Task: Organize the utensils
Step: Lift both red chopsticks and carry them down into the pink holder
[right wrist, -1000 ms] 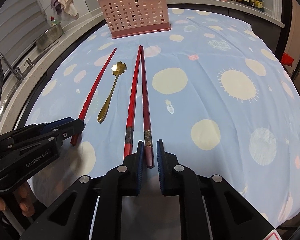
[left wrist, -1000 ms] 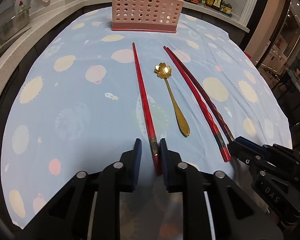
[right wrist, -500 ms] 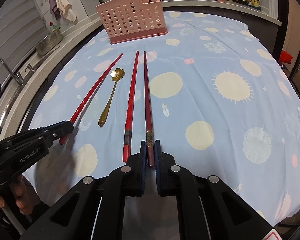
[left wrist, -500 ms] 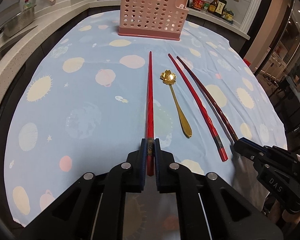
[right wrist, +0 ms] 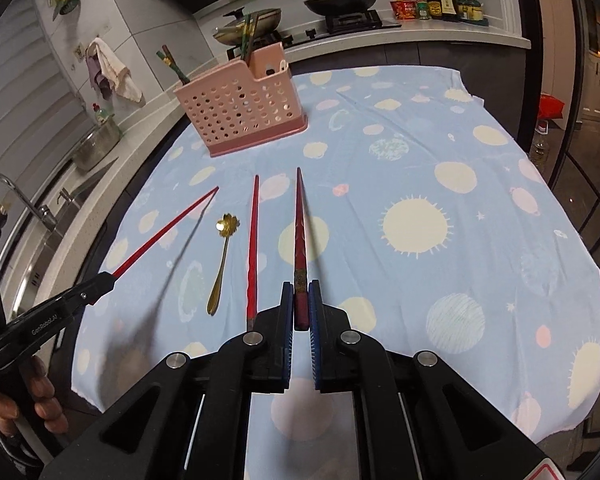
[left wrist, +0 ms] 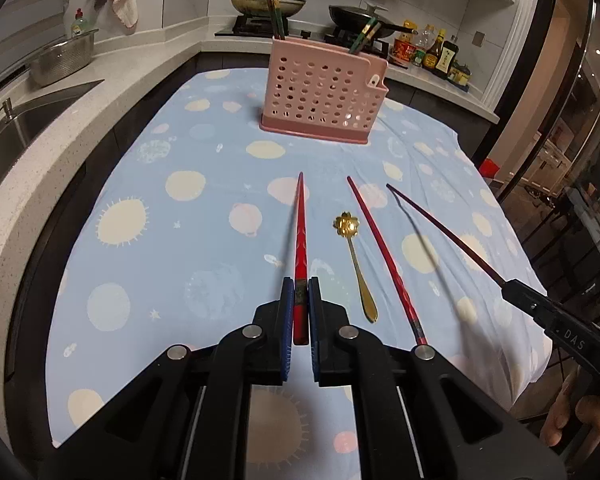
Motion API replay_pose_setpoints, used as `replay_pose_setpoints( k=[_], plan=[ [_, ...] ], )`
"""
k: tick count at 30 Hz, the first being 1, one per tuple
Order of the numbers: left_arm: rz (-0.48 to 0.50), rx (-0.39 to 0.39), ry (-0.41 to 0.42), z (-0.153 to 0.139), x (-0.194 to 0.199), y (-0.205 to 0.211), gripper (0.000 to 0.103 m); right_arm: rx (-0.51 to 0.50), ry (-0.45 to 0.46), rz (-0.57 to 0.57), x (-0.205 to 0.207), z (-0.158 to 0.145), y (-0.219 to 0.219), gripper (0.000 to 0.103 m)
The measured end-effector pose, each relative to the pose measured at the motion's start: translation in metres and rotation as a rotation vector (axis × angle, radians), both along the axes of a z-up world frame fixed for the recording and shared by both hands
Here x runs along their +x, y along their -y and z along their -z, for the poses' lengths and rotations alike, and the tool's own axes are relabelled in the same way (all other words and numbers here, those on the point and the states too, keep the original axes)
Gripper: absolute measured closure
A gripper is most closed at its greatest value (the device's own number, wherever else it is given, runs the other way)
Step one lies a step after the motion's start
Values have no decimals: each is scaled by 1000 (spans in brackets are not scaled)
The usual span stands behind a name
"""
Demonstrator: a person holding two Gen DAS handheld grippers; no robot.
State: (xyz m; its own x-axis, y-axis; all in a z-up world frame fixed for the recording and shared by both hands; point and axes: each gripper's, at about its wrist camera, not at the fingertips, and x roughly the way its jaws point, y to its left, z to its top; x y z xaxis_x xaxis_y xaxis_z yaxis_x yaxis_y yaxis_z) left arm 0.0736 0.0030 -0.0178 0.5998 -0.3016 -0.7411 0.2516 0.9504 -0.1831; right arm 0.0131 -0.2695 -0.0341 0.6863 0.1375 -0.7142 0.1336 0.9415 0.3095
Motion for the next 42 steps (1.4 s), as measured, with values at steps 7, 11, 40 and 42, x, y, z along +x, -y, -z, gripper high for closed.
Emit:
replay_pose_setpoints(
  k=[7, 11, 40, 42],
  plan=[
    [-31, -38, 78, -39, 9, -15, 96, -6, 108, 61, 0, -46, 27, 96],
    [-50, -55, 130, -61, 19, -21, 96, -16, 165, 87, 3, -70, 39, 96],
    [-33, -161, 468, -219, 143, 6, 96, 59, 481, 18, 146, -202, 31, 96],
    [-27, -160, 490, -228, 157, 11, 96, 67, 500, 14, 163, -210, 29, 96]
  ],
)
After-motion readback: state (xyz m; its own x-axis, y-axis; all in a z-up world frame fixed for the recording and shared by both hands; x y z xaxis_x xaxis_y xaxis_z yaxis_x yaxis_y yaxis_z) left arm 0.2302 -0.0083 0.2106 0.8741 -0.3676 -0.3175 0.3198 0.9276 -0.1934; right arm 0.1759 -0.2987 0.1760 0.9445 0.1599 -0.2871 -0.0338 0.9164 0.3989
